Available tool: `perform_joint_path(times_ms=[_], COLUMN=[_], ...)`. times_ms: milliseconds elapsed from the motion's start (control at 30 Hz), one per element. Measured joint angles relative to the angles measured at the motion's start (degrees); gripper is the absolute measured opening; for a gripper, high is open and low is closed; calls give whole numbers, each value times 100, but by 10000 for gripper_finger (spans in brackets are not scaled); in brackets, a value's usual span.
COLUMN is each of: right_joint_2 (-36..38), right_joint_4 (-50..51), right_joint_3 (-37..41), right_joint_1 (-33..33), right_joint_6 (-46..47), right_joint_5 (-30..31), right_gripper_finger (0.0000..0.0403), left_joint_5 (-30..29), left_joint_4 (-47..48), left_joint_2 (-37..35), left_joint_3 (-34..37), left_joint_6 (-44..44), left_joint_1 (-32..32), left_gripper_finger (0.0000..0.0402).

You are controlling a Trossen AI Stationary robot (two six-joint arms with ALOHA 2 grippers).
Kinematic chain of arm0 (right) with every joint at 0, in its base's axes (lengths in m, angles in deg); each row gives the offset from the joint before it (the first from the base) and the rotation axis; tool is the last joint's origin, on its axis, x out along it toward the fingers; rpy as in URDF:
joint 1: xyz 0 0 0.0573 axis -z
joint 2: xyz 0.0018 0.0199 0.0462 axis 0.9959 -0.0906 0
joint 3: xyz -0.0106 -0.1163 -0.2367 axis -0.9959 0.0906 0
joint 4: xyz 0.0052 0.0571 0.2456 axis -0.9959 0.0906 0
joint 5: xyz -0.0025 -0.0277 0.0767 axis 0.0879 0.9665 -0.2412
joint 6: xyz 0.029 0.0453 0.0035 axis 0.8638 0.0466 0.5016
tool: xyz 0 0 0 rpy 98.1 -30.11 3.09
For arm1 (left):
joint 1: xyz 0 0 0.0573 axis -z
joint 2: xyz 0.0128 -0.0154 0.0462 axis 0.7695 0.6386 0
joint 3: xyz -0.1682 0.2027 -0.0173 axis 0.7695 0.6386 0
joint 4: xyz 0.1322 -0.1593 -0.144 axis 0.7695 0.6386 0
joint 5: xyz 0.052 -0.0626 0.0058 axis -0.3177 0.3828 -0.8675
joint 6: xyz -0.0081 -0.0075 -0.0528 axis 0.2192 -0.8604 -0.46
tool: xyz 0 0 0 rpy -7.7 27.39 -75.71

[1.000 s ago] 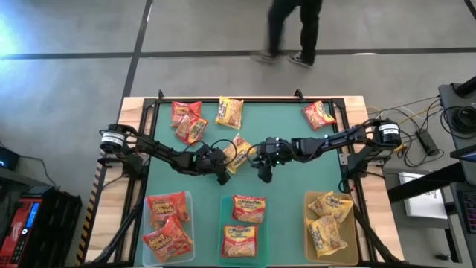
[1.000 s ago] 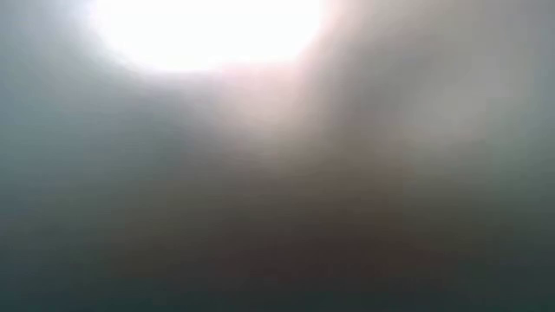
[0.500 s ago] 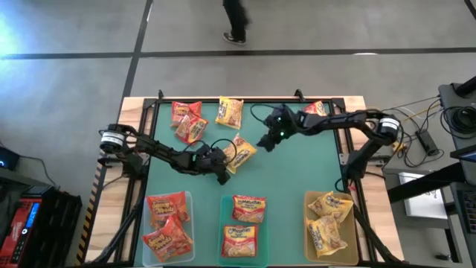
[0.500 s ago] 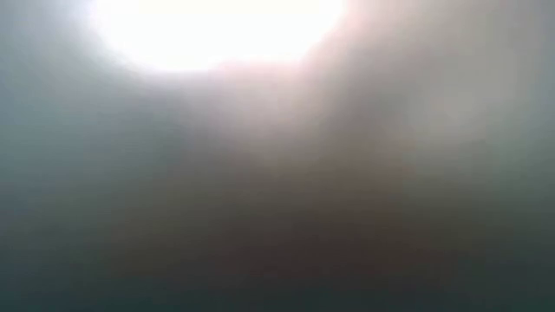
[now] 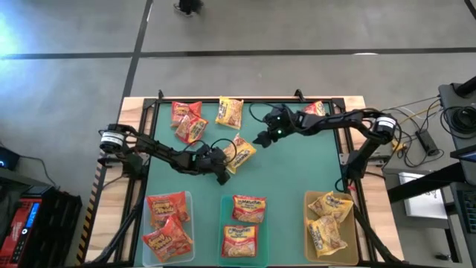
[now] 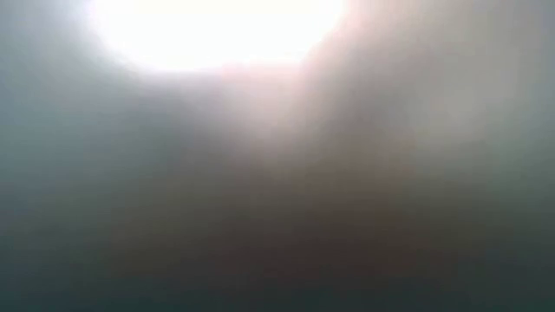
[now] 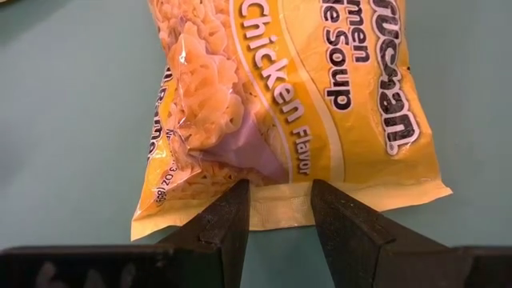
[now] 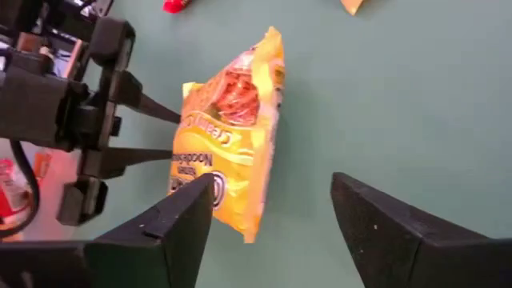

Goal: Sort Maruchan noodles
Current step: Put the yellow noodle pack into the orange bin

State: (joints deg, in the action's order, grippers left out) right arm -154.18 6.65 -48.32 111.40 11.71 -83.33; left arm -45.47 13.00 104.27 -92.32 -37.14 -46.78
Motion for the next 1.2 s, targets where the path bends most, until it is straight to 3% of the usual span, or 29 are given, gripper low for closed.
perform_joint_path(times_ms=[533,1200], right_joint_2=[-849,-1332], right_joint_4=[-1407,-2221], right_joint_3=[-39,-81], right_joint_1=[-306,-792], right_joint_6=[709,1053], right_joint_5=[-44,-83], right_gripper_finger=[247,246], left_joint_5=[-37,-203], left_joint_4=[-147,-908], left_joint_2=[5,303], left_joint_3=[7,0], left_joint_6=[183,218], left_joint_1=[0,-7], left_gripper_finger=[121,121])
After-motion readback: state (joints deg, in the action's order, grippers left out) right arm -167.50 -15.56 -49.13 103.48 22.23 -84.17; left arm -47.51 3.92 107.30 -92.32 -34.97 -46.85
